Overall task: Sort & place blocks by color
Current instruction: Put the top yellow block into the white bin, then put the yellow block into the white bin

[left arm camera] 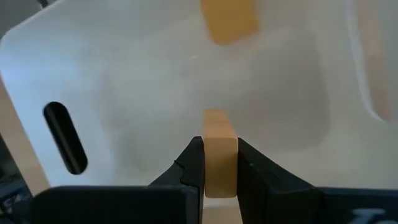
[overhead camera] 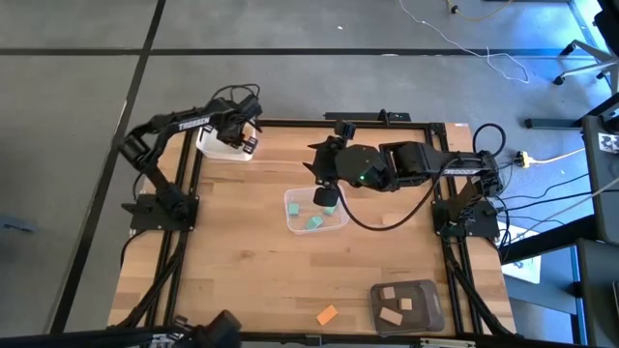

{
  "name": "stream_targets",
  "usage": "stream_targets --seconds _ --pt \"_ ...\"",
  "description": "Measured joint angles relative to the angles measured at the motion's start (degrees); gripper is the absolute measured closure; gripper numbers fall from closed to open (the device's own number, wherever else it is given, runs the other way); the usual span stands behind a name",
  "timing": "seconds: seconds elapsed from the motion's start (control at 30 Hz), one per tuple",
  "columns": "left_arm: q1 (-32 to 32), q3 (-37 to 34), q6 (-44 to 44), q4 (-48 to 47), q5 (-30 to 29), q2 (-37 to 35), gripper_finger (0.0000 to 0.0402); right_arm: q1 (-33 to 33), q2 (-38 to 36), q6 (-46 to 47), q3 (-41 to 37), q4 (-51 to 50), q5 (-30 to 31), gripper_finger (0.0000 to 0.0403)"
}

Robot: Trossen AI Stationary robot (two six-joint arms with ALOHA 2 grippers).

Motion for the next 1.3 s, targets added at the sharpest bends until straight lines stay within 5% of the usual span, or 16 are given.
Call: stream_targets --seconds 0.67,0.93,1.3 --pt "5.30 0.00 1.55 0.14 1.19 1.45 0.0355 0.00 0.00 0.00 -0.04 0.04 -0.01 0.0210" --pt "5.25 0.00 1.54 1.51 0.12 1.45 0.0306 0.00 0.00 0.00 -0.04 0.09 -0.02 0.0210" --pt "4.54 0.00 1.56 1.75 0.48 1.03 0.0299 0.00 0.02 0.02 -0.04 -0.34 0.00 0.0210"
